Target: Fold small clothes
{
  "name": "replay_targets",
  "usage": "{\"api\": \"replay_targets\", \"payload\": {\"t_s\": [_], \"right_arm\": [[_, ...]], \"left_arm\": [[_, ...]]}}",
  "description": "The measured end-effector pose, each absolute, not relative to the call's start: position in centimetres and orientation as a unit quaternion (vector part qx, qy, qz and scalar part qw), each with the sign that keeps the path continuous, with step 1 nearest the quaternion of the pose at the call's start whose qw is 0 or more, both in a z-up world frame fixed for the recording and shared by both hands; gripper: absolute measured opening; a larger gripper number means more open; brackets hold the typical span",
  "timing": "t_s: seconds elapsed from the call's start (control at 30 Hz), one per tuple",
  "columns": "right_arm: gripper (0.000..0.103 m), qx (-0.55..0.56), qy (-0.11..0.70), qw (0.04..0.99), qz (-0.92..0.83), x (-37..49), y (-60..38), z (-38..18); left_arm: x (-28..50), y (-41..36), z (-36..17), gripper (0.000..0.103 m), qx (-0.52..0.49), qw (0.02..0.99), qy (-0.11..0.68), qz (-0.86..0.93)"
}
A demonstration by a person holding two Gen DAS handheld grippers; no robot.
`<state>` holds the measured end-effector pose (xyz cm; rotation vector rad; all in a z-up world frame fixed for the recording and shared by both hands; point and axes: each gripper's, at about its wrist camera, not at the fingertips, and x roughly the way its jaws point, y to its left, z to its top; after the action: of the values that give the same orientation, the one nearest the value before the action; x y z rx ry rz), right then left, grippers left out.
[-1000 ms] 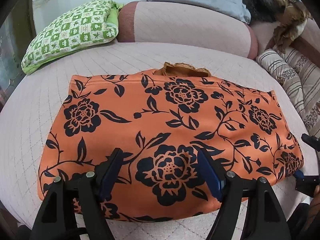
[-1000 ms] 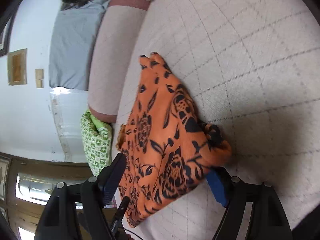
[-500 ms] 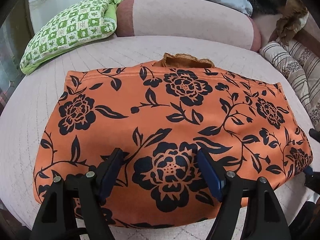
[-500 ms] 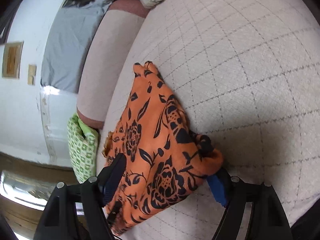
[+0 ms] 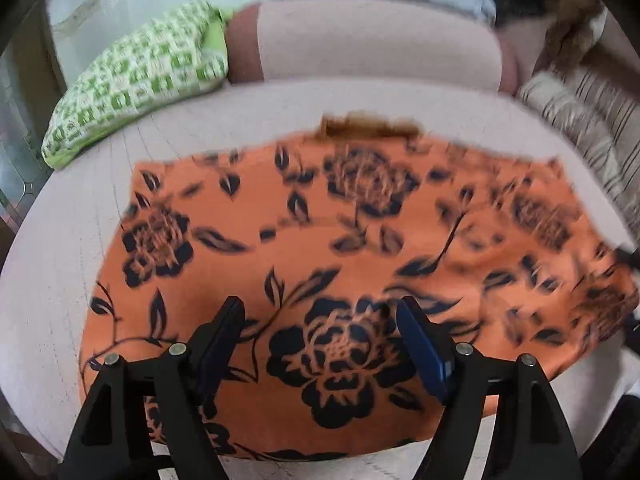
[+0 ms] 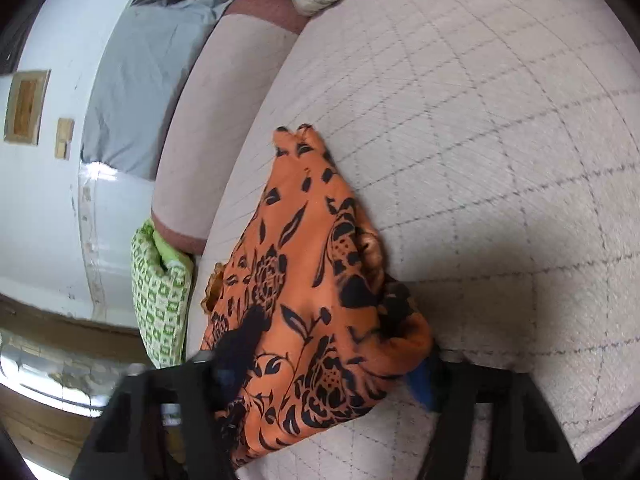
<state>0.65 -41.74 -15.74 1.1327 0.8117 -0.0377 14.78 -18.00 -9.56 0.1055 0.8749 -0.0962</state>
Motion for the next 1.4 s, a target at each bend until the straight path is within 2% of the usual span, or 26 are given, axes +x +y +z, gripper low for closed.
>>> {"api": "replay_targets", "payload": {"t_s": [0.13, 0.2, 0.23, 0.27, 0.37, 0.43, 0.5, 0.57, 0.73, 0.87, 1.0, 1.1, 1.17, 1.2, 1.4], "right_arm": [[0.063, 0.525, 0.386, 0.758, -0.023, 0.9, -41.7, -16.8], [0.059, 0.509, 0.393, 0.766, -0.023, 1.4, -41.5, -16.5], [0.053, 0.496, 0.398, 0.771, -0.024, 1.6, -41.3, -16.2], [0.03, 0.486, 0.407, 0.773, -0.028, 1.8, -41.2, -16.1], [0.023, 0.474, 0.415, 0.776, -0.04, 2.0, -41.2, -16.1], [0.019, 0.442, 0.422, 0.79, -0.047, 2.3, -40.7, -15.7], [0.013, 0.413, 0.422, 0.806, -0.042, 2.9, -39.7, -14.3], [0.012, 0.363, 0.407, 0.838, -0.029, 3.5, -37.9, -11.0], [0.012, 0.236, 0.355, 0.904, 0.032, 5.5, -29.6, -1.6], [0.012, 0.171, 0.337, 0.92, 0.101, 6.5, -21.0, 2.0], [0.012, 0.118, 0.359, 0.912, 0.162, 7.9, -11.8, 0.3], [0.012, 0.088, 0.425, 0.88, 0.193, 9.9, -5.5, -4.9], [0.012, 0.053, 0.505, 0.839, 0.194, 11.7, -2.0, -10.4], [0.013, 0.048, 0.514, 0.834, 0.193, 11.7, -1.2, -11.8], [0.013, 0.057, 0.448, 0.865, 0.218, 9.6, -1.8, -6.4]], "left_arm": [[15.5, -18.8, -12.6, 0.083, 0.087, 0.887, 0.451, -0.044], [15.1, -19.1, -11.9, 0.08, 0.101, 0.891, 0.44, -0.047], [15.0, -18.9, -11.3, 0.078, 0.086, 0.893, 0.439, -0.052], [14.7, -18.6, -10.4, 0.078, 0.067, 0.9, 0.428, -0.056], [13.8, -17.7, -9.2, 0.078, 0.078, 0.919, 0.385, -0.032], [15.2, -17.4, -12.5, 0.078, 0.096, 0.887, 0.452, -0.024], [15.1, -17.0, -12.9, 0.079, 0.094, 0.894, 0.436, -0.039], [14.9, -16.1, -11.5, 0.069, 0.058, 0.894, 0.441, -0.06], [12.2, -10.1, -7.2, 0.069, -0.054, 0.924, 0.376, -0.031], [8.0, -2.4, -5.0, 0.069, -0.113, 0.943, 0.31, 0.043], [5.6, 3.9, -6.5, 0.069, -0.148, 0.935, 0.302, 0.113], [5.3, 7.0, -9.6, 0.069, -0.177, 0.916, 0.33, 0.141], [5.2, 8.1, -10.9, 0.069, -0.2, 0.906, 0.345, 0.141], [5.2, 8.4, -11.3, 0.069, -0.215, 0.902, 0.35, 0.13], [4.9, 7.4, -11.1, 0.069, -0.207, 0.918, 0.326, 0.088]]}}
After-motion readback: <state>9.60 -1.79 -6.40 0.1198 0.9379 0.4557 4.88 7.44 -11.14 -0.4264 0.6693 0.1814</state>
